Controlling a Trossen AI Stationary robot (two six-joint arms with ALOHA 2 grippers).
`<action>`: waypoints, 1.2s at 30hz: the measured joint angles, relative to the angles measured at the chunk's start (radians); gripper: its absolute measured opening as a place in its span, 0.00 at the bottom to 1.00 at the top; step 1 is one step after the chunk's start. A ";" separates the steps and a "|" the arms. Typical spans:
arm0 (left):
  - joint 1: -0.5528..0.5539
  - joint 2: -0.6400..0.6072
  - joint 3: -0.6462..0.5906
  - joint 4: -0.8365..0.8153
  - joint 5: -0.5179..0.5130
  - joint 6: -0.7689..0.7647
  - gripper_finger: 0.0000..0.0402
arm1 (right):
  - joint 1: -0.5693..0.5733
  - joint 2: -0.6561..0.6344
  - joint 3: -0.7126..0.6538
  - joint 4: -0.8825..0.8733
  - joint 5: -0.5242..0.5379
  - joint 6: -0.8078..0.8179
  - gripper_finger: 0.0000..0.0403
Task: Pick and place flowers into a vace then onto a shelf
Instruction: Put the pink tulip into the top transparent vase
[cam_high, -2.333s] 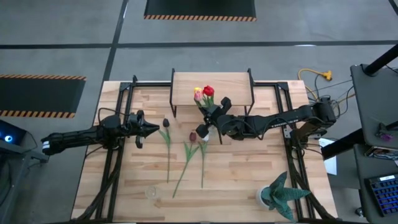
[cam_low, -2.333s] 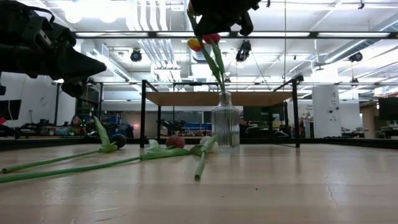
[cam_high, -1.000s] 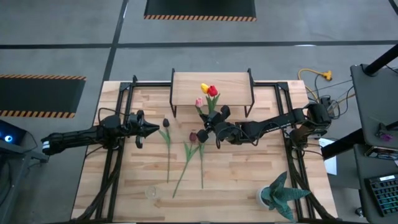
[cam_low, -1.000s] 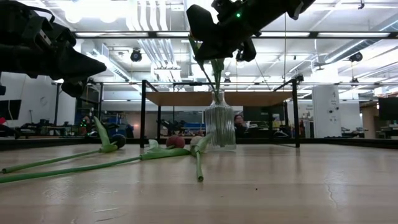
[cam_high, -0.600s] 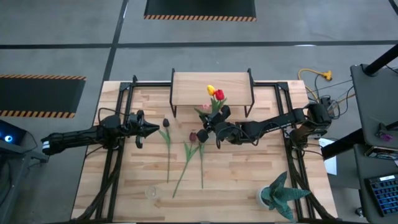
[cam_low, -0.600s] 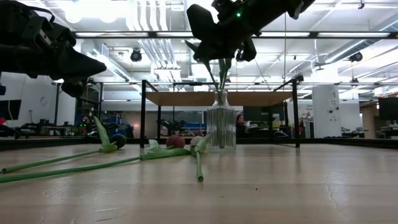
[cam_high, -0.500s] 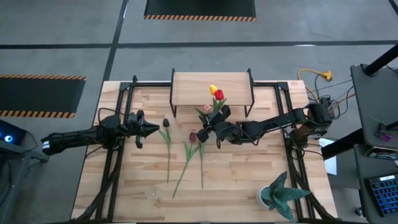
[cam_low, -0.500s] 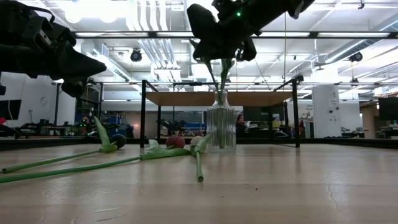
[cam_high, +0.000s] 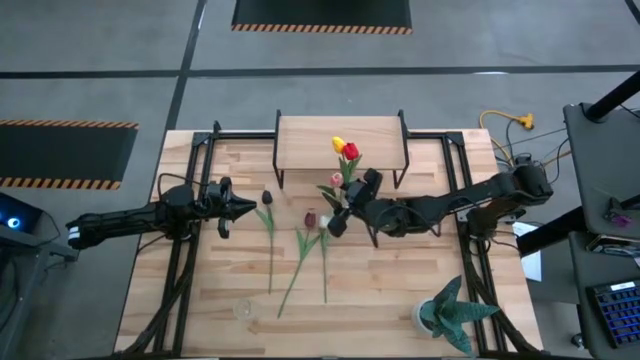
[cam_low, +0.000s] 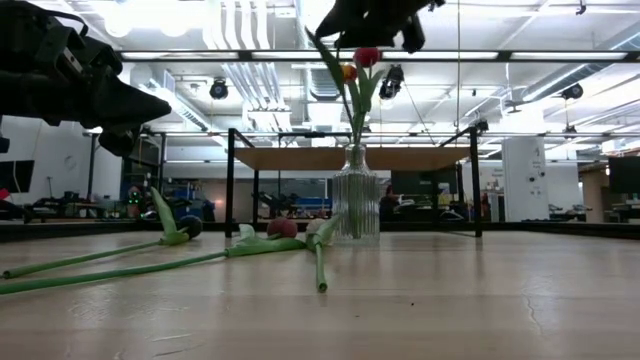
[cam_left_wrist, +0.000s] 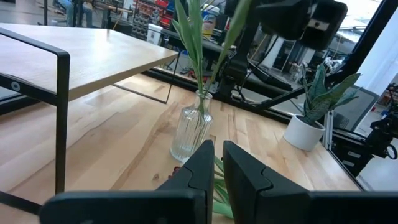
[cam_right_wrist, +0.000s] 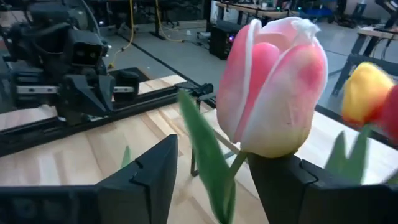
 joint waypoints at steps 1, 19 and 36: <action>0.000 0.000 0.000 0.000 0.000 0.000 0.04 | 0.006 -0.012 0.000 -0.008 0.001 0.000 0.45; 0.000 0.000 0.000 -0.006 0.000 0.000 0.04 | 0.197 -0.278 0.000 -0.384 0.005 0.317 0.40; 0.000 0.000 0.000 -0.006 0.000 0.000 0.04 | 0.159 -0.223 0.000 -0.340 -0.058 0.251 0.37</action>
